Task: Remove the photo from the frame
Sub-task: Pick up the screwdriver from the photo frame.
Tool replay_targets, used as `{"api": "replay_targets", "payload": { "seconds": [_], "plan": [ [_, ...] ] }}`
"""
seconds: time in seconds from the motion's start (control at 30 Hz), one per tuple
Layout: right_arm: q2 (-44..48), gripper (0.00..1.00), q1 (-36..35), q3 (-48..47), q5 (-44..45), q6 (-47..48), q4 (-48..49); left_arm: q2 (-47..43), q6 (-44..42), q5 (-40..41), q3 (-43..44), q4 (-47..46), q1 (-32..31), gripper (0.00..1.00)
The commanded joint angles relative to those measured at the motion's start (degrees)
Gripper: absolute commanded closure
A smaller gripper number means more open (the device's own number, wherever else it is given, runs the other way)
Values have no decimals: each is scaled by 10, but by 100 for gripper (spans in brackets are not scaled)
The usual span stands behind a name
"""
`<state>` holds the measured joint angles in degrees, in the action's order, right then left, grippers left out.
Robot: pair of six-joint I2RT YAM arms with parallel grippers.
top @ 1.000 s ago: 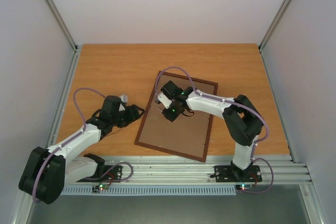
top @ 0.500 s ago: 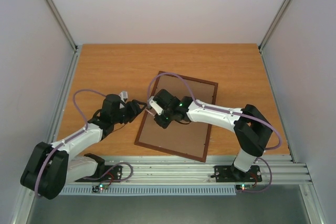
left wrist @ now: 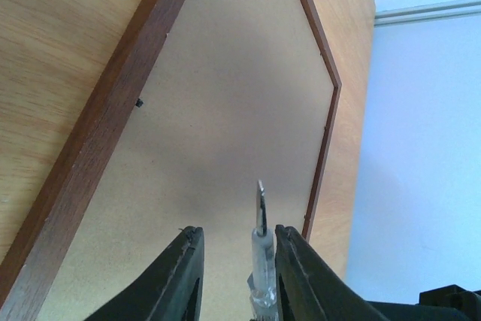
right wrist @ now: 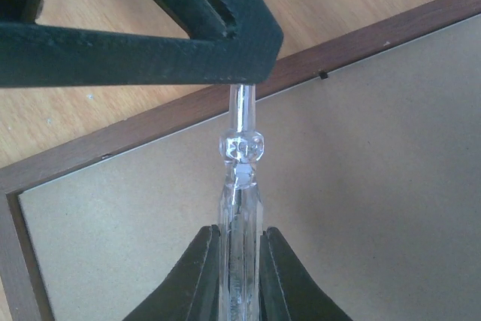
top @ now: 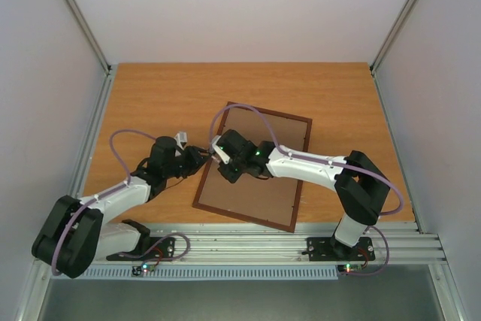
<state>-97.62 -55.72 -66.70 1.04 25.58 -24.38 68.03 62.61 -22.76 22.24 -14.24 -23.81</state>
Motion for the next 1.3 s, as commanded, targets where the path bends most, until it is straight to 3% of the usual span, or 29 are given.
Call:
{"api": "replay_targets", "payload": {
  "seconds": [0.0,0.1,0.27,0.63,0.7,0.9,1.27],
  "plan": [
    [10,97,-10,-3,18,-3,23,17,6,-3,-8,-59,-6,74],
    [8,97,-11,-1,20,-4,30,26,11,-5,-9,-76,-8,80],
    [9,97,-11,1,11,-2,32,30,18,-6,-18,-106,-9,99],
    [16,75,8,-22,-66,6,-35,11,-17,-26,-54,-182,-9,99],
    [17,66,14,-27,-83,0,-43,11,-17,-27,-63,-200,-9,99],
    [15,66,26,-33,-114,-9,-48,2,-6,-31,-83,-255,-9,100],
    [11,71,41,-22,-158,-20,-35,-50,-13,-22,-91,-243,-9,99]
  ]
}}
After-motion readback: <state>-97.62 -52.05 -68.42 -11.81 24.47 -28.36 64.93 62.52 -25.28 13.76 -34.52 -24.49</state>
